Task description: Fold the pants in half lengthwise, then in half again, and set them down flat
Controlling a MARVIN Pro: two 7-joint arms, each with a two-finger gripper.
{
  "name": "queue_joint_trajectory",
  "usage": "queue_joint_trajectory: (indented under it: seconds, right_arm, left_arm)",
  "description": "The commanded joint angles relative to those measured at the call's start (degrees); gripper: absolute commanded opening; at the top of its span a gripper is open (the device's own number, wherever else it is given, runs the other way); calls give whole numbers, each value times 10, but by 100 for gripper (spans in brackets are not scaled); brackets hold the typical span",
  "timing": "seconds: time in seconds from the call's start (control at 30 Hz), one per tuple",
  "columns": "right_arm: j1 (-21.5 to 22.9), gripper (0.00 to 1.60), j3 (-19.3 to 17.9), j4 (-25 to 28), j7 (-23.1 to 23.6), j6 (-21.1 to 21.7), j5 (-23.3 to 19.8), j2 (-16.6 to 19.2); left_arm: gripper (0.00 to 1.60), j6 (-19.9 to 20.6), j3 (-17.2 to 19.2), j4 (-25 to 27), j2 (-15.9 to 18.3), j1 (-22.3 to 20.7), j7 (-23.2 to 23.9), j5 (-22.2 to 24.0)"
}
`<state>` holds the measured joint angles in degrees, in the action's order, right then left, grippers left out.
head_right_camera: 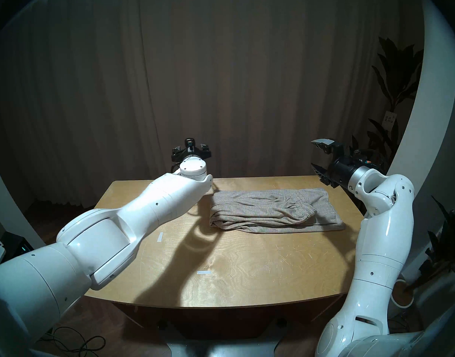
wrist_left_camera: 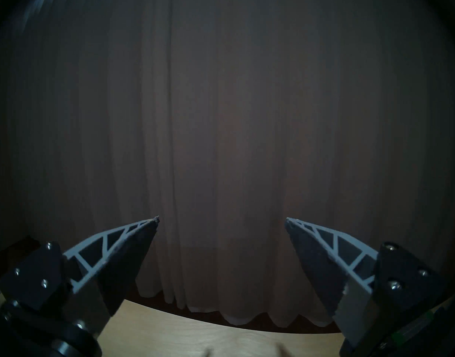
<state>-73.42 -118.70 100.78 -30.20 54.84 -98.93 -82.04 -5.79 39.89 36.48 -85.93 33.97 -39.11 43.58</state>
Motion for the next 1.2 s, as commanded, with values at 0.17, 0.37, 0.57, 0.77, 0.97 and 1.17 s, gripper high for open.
queue_joint_trajectory:
  seconds: [0.17,0.37,0.57,0.77,0.97,1.17]
  right_arm:
    - [19,160,52,20,8,-2,30,-11]
    - [23,160,74,17,7,-4,50,-11]
    - [27,160,91,12,6,-7,71,-10]
    - [34,160,105,7,6,-12,92,-5]
    - [42,160,116,0,6,-16,116,4]
    - [52,160,128,-9,7,-21,137,12]
  left_arm:
    - [160,-19,25,12,76,7,4,2]
    - [160,-22,33,16,101,19,10,2]
    - [160,-25,39,25,120,25,24,3]
    - [160,-29,45,38,133,29,39,3]
    - [160,-31,48,52,144,35,55,3]
    - [160,-33,50,64,152,42,69,3]
